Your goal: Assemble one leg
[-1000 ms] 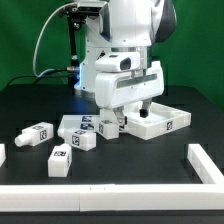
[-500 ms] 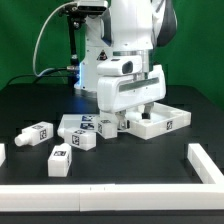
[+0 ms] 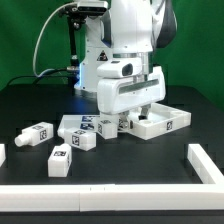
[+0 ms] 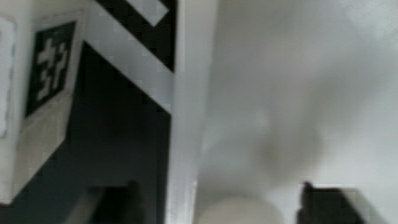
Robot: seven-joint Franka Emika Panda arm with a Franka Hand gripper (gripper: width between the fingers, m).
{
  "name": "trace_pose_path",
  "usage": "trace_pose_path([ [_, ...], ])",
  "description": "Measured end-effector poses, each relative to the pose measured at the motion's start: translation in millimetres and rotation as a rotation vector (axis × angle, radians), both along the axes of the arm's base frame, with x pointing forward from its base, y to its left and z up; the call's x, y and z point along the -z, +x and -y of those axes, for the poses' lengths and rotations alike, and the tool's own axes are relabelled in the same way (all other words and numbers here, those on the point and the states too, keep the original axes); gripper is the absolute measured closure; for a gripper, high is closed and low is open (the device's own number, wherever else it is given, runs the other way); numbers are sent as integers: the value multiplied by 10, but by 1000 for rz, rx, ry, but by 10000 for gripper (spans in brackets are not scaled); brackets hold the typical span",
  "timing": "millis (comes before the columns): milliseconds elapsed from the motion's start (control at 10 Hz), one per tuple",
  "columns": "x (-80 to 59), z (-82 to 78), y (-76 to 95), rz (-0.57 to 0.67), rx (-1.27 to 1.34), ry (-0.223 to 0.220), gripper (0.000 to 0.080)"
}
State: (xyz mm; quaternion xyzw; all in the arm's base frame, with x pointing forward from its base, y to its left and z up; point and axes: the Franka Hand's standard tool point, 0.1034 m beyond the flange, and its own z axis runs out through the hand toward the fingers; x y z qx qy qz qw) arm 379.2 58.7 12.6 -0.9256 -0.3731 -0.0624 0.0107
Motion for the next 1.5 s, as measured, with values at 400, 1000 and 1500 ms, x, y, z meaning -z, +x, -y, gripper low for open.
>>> trace_pose_path([
  [400,-9,5,1,-6,18,0,728],
  [1000,-768,267,488,-90,333,5,746],
  [1500,-825,359,519,-76,357,7,745],
])
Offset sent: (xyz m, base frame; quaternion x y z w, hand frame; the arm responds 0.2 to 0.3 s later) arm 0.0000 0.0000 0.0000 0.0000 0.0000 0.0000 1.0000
